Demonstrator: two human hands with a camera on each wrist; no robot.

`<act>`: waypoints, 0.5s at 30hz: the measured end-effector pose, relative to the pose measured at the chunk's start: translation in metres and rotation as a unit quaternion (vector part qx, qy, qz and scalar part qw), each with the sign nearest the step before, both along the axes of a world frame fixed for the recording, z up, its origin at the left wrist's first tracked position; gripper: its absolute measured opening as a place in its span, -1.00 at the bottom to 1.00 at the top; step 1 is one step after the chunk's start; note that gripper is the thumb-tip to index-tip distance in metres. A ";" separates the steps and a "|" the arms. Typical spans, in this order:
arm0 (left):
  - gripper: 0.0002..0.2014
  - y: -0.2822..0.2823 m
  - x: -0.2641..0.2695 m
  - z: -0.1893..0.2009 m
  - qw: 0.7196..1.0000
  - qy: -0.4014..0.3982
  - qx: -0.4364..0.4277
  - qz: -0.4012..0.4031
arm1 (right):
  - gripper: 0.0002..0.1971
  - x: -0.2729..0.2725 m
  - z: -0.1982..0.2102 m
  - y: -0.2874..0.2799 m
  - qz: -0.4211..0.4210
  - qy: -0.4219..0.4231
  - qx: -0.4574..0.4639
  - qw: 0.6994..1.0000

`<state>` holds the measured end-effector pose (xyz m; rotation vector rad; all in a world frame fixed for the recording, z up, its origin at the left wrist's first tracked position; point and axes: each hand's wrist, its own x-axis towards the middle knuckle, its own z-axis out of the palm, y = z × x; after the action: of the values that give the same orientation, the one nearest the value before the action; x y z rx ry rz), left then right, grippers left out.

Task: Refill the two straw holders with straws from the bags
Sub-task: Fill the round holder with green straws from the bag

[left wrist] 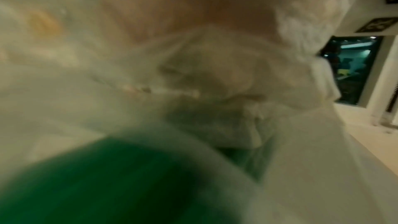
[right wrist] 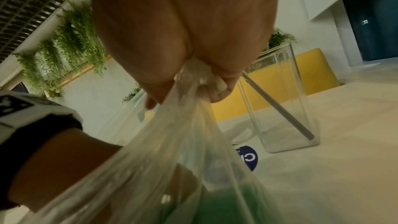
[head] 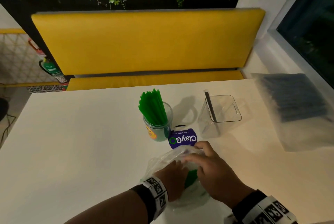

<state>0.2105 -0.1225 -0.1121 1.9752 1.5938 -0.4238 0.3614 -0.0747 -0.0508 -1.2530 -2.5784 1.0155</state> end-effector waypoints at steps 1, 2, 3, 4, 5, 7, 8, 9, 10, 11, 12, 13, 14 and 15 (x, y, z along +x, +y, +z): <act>-0.52 0.002 -0.001 0.001 1.000 -0.013 -0.016 0.020 | -0.56 0.001 -0.001 -0.001 0.007 -0.006 0.000 1.000; -0.50 0.003 -0.003 0.003 0.998 -0.025 -0.025 0.042 | -0.59 0.003 -0.002 -0.001 0.008 -0.020 0.002 1.000; -0.50 0.004 -0.004 0.005 0.996 -0.040 -0.028 0.068 | -0.60 0.006 -0.003 0.000 0.003 -0.036 0.005 0.999; -0.55 0.005 -0.007 0.008 0.993 -0.065 -0.025 0.098 | -0.58 0.010 -0.004 0.003 -0.007 -0.052 0.006 0.999; -0.63 0.005 -0.010 0.011 0.987 -0.098 -0.014 0.124 | -0.57 0.014 -0.005 0.006 -0.020 -0.060 0.009 0.998; -0.78 0.004 -0.017 0.018 0.981 -0.141 0.023 0.134 | -0.57 0.022 -0.004 0.009 -0.044 -0.057 0.014 0.997; -0.80 0.005 -0.021 0.024 0.980 -0.147 0.038 0.125 | -0.58 0.024 -0.003 0.009 -0.048 -0.051 0.017 0.997; -0.80 0.006 -0.023 0.030 0.980 -0.154 0.043 0.119 | -0.59 0.024 -0.002 0.009 -0.046 -0.040 0.018 0.998; -0.77 0.008 -0.025 0.035 0.979 -0.163 0.030 0.118 | -0.59 0.023 -0.002 0.009 -0.040 -0.022 0.013 0.999; -0.71 0.010 -0.024 0.040 0.979 -0.164 0.003 0.118 | -0.58 0.020 0.000 0.008 -0.039 0.001 0.002 0.999; -0.65 0.012 -0.023 0.043 0.981 -0.153 -0.026 0.114 | -0.57 0.016 0.002 0.008 -0.043 0.027 -0.009 0.999; -0.63 0.015 -0.020 0.045 0.984 -0.141 -0.045 0.103 | -0.57 0.012 0.003 0.008 -0.047 0.051 -0.018 0.997; -0.68 0.018 -0.018 0.047 0.985 -0.136 -0.049 0.093 | -0.55 0.009 0.005 0.009 -0.051 0.071 -0.028 0.996; -0.75 0.020 -0.015 0.050 0.985 -0.141 -0.044 0.089 | -0.54 0.006 0.007 0.011 -0.054 0.087 -0.038 0.994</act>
<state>0.1951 -0.1026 -0.0625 1.7229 1.5248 -0.1332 0.3675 -0.0640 -0.0437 -1.2453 -2.3383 1.1549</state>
